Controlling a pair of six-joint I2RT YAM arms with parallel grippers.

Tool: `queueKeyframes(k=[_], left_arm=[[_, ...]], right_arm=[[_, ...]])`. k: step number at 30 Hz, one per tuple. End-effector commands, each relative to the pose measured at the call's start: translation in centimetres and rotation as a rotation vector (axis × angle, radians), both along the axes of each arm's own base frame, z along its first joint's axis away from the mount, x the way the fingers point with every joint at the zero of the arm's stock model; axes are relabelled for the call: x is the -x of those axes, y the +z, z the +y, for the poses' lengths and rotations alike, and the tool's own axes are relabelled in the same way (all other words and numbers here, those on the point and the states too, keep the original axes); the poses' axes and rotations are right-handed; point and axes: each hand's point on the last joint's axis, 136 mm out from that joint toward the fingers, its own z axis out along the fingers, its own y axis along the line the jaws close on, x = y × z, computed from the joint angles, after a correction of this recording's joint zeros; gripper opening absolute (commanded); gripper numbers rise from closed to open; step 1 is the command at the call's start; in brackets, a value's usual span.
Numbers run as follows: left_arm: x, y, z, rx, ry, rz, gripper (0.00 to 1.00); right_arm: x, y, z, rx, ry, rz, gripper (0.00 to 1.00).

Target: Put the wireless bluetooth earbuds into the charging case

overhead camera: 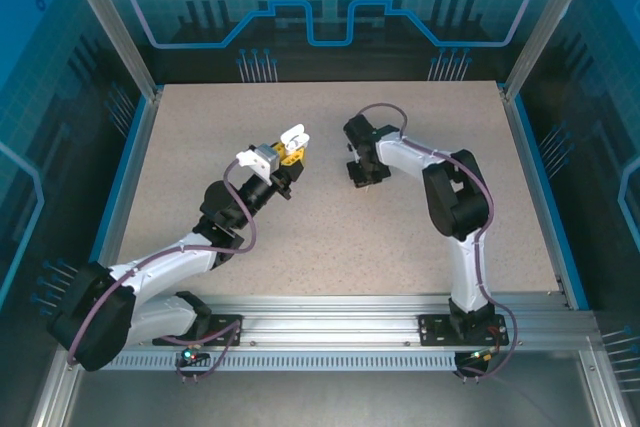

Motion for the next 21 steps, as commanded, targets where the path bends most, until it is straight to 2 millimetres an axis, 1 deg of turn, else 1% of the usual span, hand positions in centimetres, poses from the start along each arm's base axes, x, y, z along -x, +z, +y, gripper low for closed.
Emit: queueKeyframes(k=[1, 2, 8, 12, 15, 17, 19, 20, 21], left_arm=[[0.0, 2.1, 0.4, 0.037, 0.005, -0.04, 0.0], [0.0, 2.2, 0.4, 0.035, 0.006, -0.041, 0.0], [-0.1, 2.4, 0.4, 0.03, 0.01, -0.045, 0.0], [-0.1, 2.4, 0.3, 0.025, 0.008, -0.047, 0.0], [0.1, 2.5, 0.1, 0.018, -0.002, -0.054, 0.0], [0.2, 2.6, -0.2, 0.007, -0.017, -0.066, 0.0], [0.5, 2.9, -0.6, -0.005, -0.042, -0.08, 0.0], [0.6, 2.9, -0.9, -0.013, -0.058, -0.083, 0.0], [0.7, 3.0, -1.2, -0.017, -0.073, -0.084, 0.0]], right_arm=[[-0.8, 4.5, 0.9, -0.071, 0.014, -0.137, 0.21], [-0.9, 5.2, 0.9, -0.087, 0.009, -0.159, 0.22], [-1.0, 11.8, 1.4, -0.212, -0.015, -0.318, 0.23], [-0.6, 18.0, 1.7, -0.323, -0.02, -0.46, 0.23], [0.1, 23.5, 2.0, -0.425, 0.005, -0.578, 0.24], [0.9, 27.7, 2.3, -0.503, 0.038, -0.672, 0.24], [1.9, 31.4, 2.5, -0.561, 0.074, -0.766, 0.25], [2.4, 33.2, 2.6, -0.584, 0.095, -0.811, 0.25], [2.9, 34.5, 2.8, -0.601, 0.115, -0.846, 0.25]])
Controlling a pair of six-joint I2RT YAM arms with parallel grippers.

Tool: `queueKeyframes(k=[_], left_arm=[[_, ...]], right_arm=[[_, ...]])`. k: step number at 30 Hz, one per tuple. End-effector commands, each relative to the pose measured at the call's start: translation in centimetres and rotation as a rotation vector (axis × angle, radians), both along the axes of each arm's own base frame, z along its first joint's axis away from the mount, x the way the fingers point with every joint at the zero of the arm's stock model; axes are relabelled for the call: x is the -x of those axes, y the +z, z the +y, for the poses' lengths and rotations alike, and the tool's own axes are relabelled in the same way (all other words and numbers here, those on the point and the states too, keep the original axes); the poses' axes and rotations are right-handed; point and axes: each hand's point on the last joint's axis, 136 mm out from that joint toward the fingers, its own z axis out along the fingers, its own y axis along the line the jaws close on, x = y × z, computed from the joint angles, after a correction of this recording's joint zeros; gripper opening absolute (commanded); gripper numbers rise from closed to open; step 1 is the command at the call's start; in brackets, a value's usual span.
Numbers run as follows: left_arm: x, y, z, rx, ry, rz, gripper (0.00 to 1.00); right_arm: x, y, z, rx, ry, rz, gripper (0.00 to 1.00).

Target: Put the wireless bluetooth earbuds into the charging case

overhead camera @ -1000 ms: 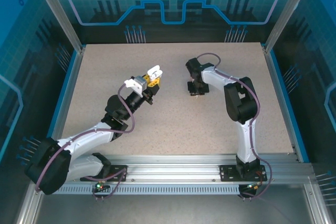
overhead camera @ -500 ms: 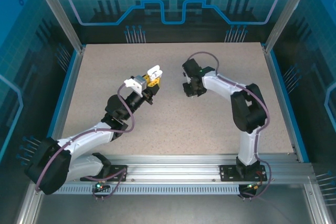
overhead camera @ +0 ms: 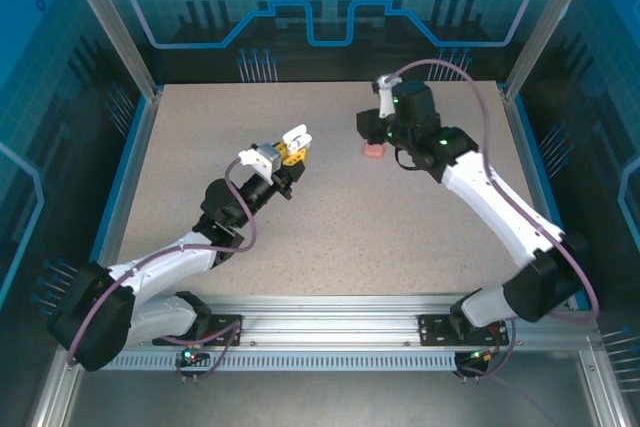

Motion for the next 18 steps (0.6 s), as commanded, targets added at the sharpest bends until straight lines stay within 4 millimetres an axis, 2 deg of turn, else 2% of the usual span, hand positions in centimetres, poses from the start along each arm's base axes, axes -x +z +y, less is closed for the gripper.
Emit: queueKeyframes(k=[1, 5, 9, 13, 18], left_arm=[[0.6, 3.0, -0.9, -0.001, -0.06, -0.088, 0.0], [0.7, 3.6, -2.0, -0.006, -0.114, -0.099, 0.0], [0.5, 4.2, -3.2, -0.031, -0.148, -0.114, 0.0], [0.2, 5.3, -4.0, -0.024, -0.173, -0.127, 0.0], [-0.1, 5.8, -4.8, -0.014, -0.191, -0.122, 0.0]], right_arm=[[2.0, 6.3, 1.4, -0.09, 0.093, -0.187, 0.25], [4.6, 10.5, 2.6, -0.108, 0.171, -0.335, 0.25], [7.1, 12.9, 3.8, -0.093, 0.234, -0.471, 0.25], [8.3, 13.7, 4.6, -0.081, 0.269, -0.557, 0.25], [8.7, 13.5, 5.3, -0.064, 0.288, -0.611, 0.25]])
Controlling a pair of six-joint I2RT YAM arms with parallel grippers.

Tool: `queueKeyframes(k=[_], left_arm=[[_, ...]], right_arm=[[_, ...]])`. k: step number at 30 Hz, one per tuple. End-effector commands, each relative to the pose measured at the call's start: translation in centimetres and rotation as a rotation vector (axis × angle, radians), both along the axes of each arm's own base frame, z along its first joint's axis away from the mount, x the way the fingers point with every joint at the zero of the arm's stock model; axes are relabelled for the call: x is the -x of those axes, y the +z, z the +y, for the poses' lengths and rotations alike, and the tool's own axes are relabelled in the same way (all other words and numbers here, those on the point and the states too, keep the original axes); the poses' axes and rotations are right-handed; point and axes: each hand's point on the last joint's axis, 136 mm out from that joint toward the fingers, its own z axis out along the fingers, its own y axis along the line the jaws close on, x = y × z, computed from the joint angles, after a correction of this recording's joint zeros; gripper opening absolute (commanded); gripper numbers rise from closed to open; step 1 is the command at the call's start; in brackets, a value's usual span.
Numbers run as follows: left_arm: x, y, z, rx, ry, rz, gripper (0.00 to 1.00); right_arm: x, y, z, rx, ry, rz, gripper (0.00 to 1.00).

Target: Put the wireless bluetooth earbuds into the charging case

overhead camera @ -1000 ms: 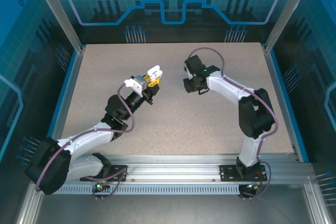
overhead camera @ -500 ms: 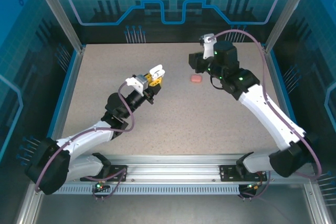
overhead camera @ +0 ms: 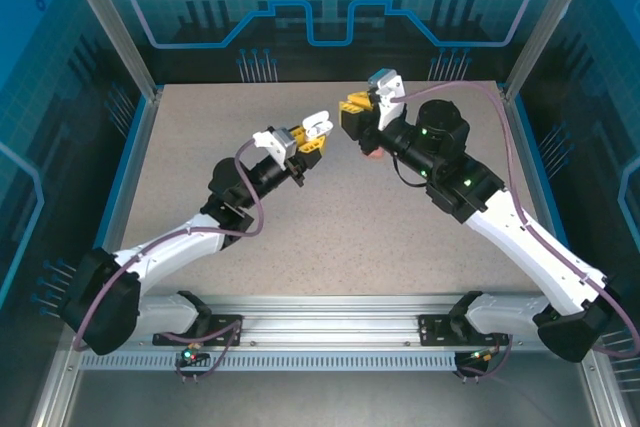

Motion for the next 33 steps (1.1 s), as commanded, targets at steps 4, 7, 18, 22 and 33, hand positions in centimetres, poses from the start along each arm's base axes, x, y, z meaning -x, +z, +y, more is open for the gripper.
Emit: queueKeyframes(k=[4, 7, 18, 22, 33], left_arm=[[0.1, 1.7, -1.0, 0.016, -0.04, -0.03, 0.0], [0.1, 1.8, -1.0, 0.02, -0.041, -0.029, 0.0], [0.3, 2.1, -0.8, 0.024, -0.034, -0.025, 0.0], [0.4, 2.0, -0.6, 0.026, -0.03, -0.025, 0.0], [0.5, 2.5, -0.5, 0.031, -0.026, -0.028, 0.0]], right_arm=[[0.7, 1.4, 1.2, 0.047, -0.002, -0.158, 0.25], [0.6, 1.2, 1.6, 0.066, -0.007, -0.186, 0.24], [-0.6, -0.9, 2.5, 0.101, 0.0, -0.147, 0.24], [-1.2, -1.6, 2.1, 0.095, -0.009, -0.122, 0.24], [-2.1, -2.9, 0.9, 0.038, -0.003, -0.036, 0.23]])
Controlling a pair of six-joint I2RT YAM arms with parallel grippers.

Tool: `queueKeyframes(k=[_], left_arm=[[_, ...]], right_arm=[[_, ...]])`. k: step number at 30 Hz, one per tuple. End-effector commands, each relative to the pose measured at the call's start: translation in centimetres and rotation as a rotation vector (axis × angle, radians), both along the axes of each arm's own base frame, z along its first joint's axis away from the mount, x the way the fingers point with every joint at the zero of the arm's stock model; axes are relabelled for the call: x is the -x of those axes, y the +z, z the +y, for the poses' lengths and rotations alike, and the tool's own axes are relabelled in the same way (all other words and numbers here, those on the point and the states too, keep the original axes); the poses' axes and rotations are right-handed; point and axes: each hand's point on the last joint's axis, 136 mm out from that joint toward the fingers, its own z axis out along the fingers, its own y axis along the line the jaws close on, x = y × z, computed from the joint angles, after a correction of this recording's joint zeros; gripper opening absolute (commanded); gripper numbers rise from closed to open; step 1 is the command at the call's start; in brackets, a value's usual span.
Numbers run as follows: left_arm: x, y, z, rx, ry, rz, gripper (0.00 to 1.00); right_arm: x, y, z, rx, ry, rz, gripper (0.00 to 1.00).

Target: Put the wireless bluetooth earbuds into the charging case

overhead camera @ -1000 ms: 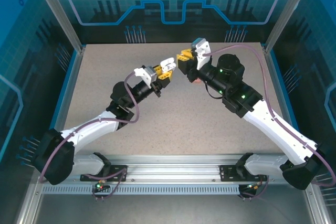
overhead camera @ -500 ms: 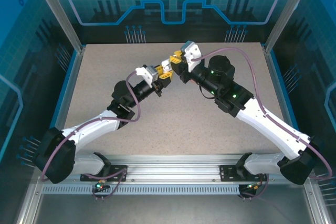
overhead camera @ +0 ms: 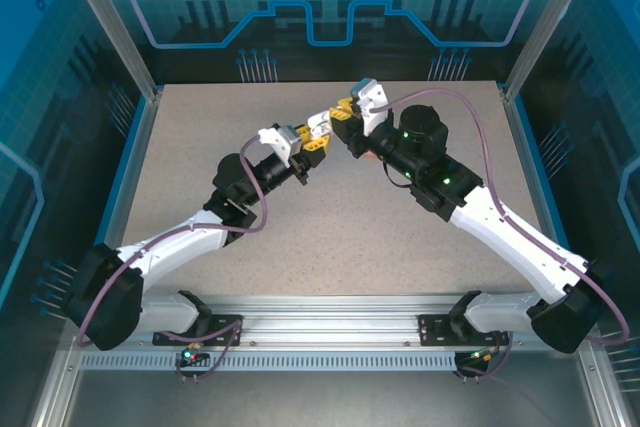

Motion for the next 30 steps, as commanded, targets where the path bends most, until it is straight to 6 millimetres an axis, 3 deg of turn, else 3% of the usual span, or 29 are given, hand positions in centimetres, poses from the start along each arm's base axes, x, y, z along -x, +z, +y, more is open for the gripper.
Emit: queueKeyframes(k=[1, 30], left_arm=[[0.9, 2.9, 0.1, 0.043, -0.013, -0.055, 0.0], [0.9, 3.0, 0.0, 0.04, -0.008, -0.062, 0.0]], right_arm=[[-0.1, 0.4, -0.3, -0.058, 0.013, 0.011, 0.23], [-1.2, -1.8, 0.3, -0.001, 0.008, 0.038, 0.22]])
